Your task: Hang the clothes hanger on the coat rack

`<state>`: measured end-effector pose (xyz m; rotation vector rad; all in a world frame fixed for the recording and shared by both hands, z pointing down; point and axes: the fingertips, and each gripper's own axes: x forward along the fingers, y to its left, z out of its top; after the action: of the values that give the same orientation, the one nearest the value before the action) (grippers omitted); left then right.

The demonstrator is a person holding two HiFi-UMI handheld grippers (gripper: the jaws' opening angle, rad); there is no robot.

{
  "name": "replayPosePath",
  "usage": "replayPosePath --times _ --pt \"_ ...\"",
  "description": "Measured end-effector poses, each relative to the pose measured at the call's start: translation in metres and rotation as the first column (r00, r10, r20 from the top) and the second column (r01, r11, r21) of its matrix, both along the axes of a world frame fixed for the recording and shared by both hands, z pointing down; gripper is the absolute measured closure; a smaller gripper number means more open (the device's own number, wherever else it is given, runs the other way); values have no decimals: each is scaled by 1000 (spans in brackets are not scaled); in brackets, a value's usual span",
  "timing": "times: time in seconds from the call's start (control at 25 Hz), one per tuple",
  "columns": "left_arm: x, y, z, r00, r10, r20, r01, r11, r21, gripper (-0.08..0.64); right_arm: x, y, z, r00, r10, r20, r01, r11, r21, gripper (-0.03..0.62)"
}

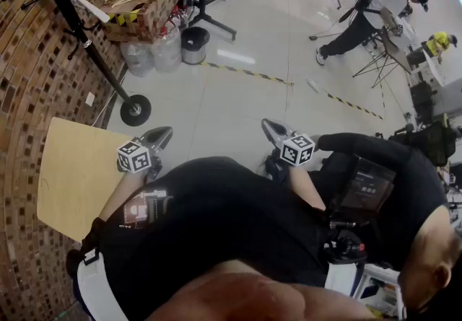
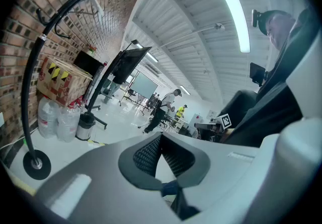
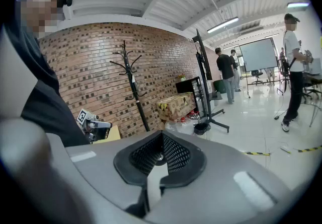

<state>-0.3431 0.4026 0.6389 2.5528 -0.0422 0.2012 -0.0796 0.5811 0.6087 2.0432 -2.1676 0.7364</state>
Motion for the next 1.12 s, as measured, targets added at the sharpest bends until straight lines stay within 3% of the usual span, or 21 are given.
replayPosePath --times 0.36,0.8,1.12 --pt "97 -43 -2 1000 -8 -7 8 1000 11 560 125 -32 23 998 58 4 -58 998 -17 578" --pt "305 -103 -25 999 -36 -23 37 999 40 560 320 -86 4 999 9 -42 -8 1000 16 578" --pt "383 -143 -29 999 7 -34 -5 999 42 560 392 -129 -4 998 30 -51 -28 999 27 578"
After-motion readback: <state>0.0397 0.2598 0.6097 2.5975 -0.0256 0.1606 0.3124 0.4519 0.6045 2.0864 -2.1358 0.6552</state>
